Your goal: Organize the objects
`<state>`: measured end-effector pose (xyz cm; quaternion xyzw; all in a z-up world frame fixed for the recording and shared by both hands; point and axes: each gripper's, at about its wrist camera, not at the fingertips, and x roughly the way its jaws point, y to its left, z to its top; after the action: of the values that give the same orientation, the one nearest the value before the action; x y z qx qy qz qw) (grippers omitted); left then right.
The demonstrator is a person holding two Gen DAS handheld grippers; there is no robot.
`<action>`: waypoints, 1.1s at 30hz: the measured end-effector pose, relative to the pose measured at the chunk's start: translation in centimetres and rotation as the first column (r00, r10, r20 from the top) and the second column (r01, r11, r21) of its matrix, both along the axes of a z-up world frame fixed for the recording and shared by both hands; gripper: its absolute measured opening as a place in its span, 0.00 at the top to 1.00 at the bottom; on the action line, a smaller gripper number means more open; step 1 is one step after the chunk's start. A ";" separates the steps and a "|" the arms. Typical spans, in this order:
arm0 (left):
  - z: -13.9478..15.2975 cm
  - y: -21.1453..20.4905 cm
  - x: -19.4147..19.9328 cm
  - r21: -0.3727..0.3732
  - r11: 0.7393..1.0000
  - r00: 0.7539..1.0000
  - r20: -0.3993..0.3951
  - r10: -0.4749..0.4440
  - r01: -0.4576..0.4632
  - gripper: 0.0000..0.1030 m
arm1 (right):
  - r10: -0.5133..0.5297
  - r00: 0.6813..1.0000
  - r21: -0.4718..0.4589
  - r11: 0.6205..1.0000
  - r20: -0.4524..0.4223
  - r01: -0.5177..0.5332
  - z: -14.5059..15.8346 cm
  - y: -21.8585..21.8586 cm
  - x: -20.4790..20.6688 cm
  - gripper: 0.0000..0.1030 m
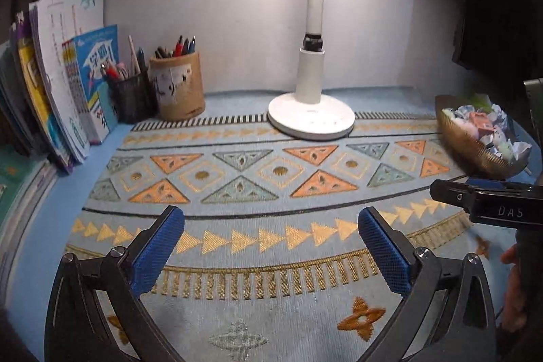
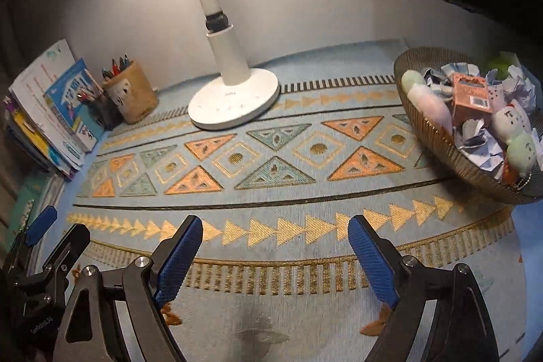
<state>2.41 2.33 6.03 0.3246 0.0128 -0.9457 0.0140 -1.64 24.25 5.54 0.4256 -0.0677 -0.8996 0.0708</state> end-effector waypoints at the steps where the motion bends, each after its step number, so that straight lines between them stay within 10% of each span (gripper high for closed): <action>1: -0.7 -0.2 -0.5 0.001 1.000 1.000 0.021 0.014 -0.014 0.00 | 0.003 1.000 0.010 1.000 -0.007 -0.003 -0.7 -0.1 -0.3 0.16; 15: -5.5 -1.2 -4.2 0.002 0.994 0.955 0.277 0.105 -0.110 0.01 | 0.010 0.998 0.101 0.995 0.057 -0.015 -5.4 -0.7 -2.4 0.11; 33: -5.7 -1.4 -4.5 -0.003 0.994 0.954 0.281 0.108 -0.112 0.00 | 0.033 0.996 0.190 0.981 0.083 -0.048 -5.8 -1.9 -2.6 0.00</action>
<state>-2.09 0.98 0.28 0.4542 0.0346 -0.8878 0.0662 -4.20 22.31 -0.31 0.4671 0.0253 -0.8827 0.0448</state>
